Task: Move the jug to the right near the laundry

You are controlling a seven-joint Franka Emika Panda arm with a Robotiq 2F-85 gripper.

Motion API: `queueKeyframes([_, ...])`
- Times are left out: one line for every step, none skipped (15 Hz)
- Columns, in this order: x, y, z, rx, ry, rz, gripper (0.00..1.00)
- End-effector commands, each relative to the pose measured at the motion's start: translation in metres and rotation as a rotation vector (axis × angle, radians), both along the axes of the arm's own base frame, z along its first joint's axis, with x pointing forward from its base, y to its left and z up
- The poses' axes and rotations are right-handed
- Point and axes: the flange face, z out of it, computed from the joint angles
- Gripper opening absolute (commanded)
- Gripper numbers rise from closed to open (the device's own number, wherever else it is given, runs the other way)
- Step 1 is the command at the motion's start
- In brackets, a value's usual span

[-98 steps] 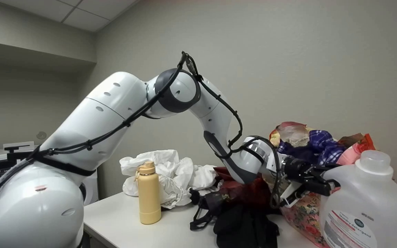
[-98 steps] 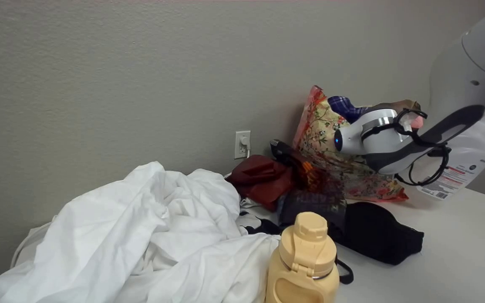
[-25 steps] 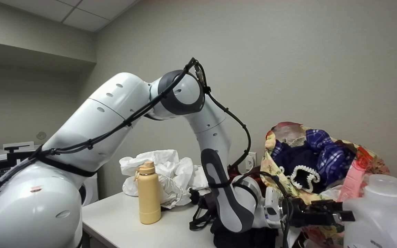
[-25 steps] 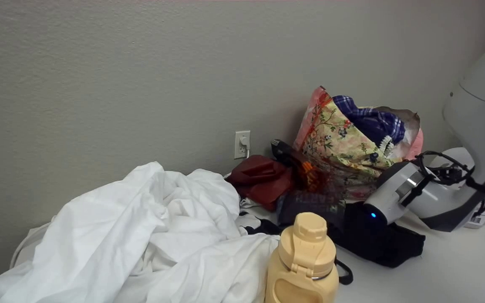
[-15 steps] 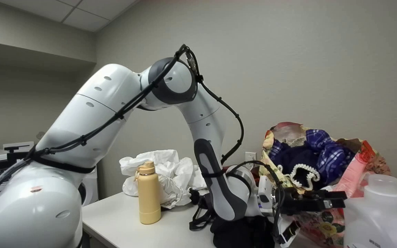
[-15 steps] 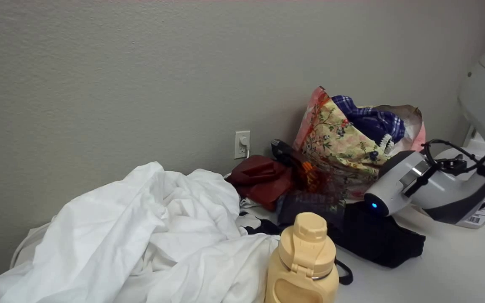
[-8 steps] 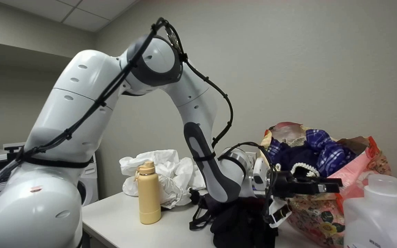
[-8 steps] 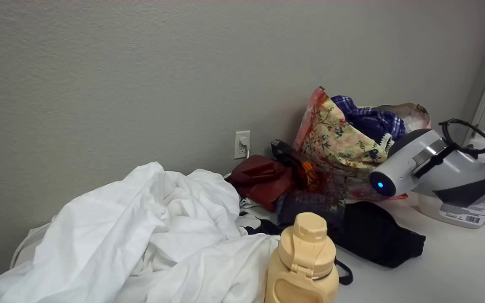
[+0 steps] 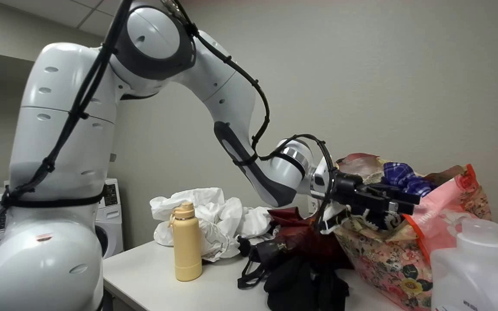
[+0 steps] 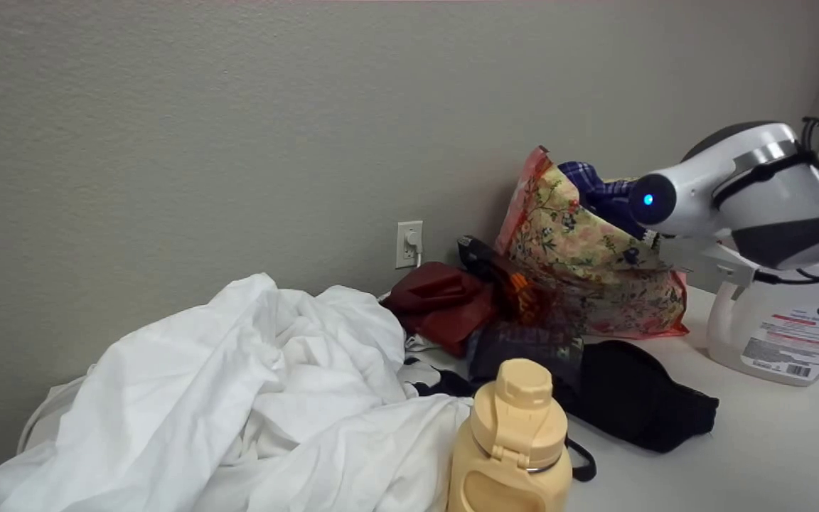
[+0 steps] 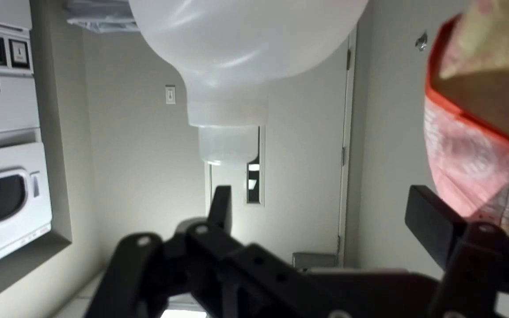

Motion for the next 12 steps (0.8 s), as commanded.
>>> queueKeyframes([0.016,0.011,0.056,0.145,-0.098,-0.015,1.00])
queueKeyframes([0.023,0.015,0.069,0.185,-0.127,-0.031,1.00])
queueKeyframes([0.029,0.018,0.080,0.223,-0.154,-0.049,1.00])
queueKeyframes([0.036,0.023,0.092,0.264,-0.185,-0.067,1.00])
queueKeyframes([0.043,0.028,0.102,0.310,-0.217,-0.080,1.00])
queueKeyframes([0.051,0.034,0.112,0.356,-0.255,-0.098,1.00])
queueKeyframes([0.058,0.040,0.123,0.399,-0.294,-0.114,1.00])
queueKeyframes([0.064,0.046,0.134,0.435,-0.336,-0.127,1.00])
queueKeyframes([0.070,0.051,0.146,0.480,-0.386,-0.144,1.00])
queueKeyframes([0.076,0.055,0.157,0.529,-0.431,-0.166,1.00])
queueKeyframes([0.082,0.058,0.166,0.572,-0.471,-0.184,1.00])
queueKeyframes([0.087,0.061,0.174,0.624,-0.508,-0.213,1.00])
